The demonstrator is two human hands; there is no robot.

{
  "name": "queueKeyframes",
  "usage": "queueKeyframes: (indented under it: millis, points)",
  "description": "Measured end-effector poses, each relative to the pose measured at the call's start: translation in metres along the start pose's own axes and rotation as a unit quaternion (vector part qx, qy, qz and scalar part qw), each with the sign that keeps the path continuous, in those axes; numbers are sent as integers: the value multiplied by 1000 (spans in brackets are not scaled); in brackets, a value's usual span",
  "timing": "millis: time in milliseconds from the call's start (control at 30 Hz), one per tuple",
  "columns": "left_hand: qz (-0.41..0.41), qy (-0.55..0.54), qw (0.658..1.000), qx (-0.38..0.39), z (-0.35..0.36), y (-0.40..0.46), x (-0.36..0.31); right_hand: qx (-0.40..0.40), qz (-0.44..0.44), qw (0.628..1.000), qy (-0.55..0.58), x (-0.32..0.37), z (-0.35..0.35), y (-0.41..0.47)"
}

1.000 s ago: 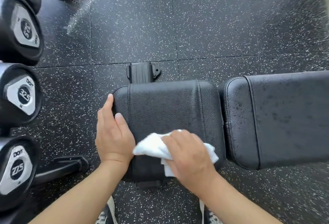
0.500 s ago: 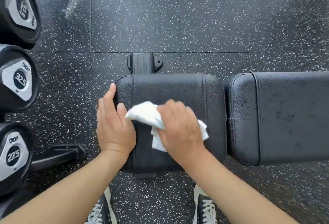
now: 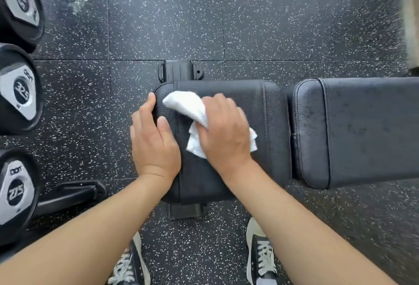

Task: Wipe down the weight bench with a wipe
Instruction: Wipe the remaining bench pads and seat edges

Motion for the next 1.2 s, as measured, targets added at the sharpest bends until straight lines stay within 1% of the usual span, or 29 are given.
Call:
queueKeyframes:
  millis: [100,167,267,300,333,367,400,433,467,500,567,633,700,767,833,867,933,1000,1067,1100,1133,1167,1200]
  points:
    - [-10,-17,999,48,-7,5,2,12,-46,998,28,37,4,-53]
    - [26,-18,995,92,-17,9,8,46,-90,994,36,42,-4,-100]
    - [38,-26,989,142,-28,13,18,101,-195,976,13,12,-25,-130]
    - [35,-25,988,150,-28,13,19,107,-200,974,-9,-7,-32,-125]
    - [34,-22,987,153,-28,11,20,104,-178,978,-36,-27,-39,-114]
    - [37,-20,988,151,-28,10,20,93,-126,986,-65,-46,-45,-98]
    - [39,-17,988,147,-27,9,21,83,-57,991,-85,-61,-49,-80]
    - [38,-14,989,142,-27,9,21,68,10,994,-88,-67,-50,-65]
    - [35,-13,990,138,-26,9,22,45,54,994,-80,-61,-46,-55]
    - [31,-15,990,137,-25,9,22,28,66,995,-72,-46,-37,-49]
    - [26,-27,989,140,-25,8,20,15,31,998,-53,0,-14,-51]
    - [21,-30,988,151,-28,11,21,33,-43,998,-25,47,5,-63]
    - [31,-9,984,174,-34,17,21,42,-100,994,9,69,10,-81]
    - [46,24,979,197,-42,25,22,46,-145,988,30,63,4,-92]
    - [40,36,974,219,-48,30,21,75,-199,976,38,42,-9,-102]
    - [32,32,972,229,-49,31,20,92,-211,972,40,26,-17,-107]
    - [21,21,971,236,-48,29,20,98,-187,977,28,-14,-35,-114]
    - [21,14,974,227,-46,26,22,93,-118,989,-1,-54,-54,-117]
    - [20,5,975,219,-44,24,24,97,-52,994,-6,-69,-62,-118]
    - [20,-3,976,218,-43,22,24,90,-37,995,-5,-63,-60,-120]
    - [19,-14,976,216,-42,21,25,88,-42,995,-2,-49,-54,-121]
    - [16,-29,976,216,-42,18,27,98,-68,993,6,-29,-44,-123]
    - [8,-46,976,215,-42,15,28,117,-116,986,20,-6,-33,-125]
Point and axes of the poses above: each hand's wrist, its own y-axis towards the middle knuckle, its own z-axis out of the palm, x = y × z, the point moved 2 cm from there along y, towards the middle knuckle, and after that the axes turned 10 degrees about -z, right-handed, at the moved point
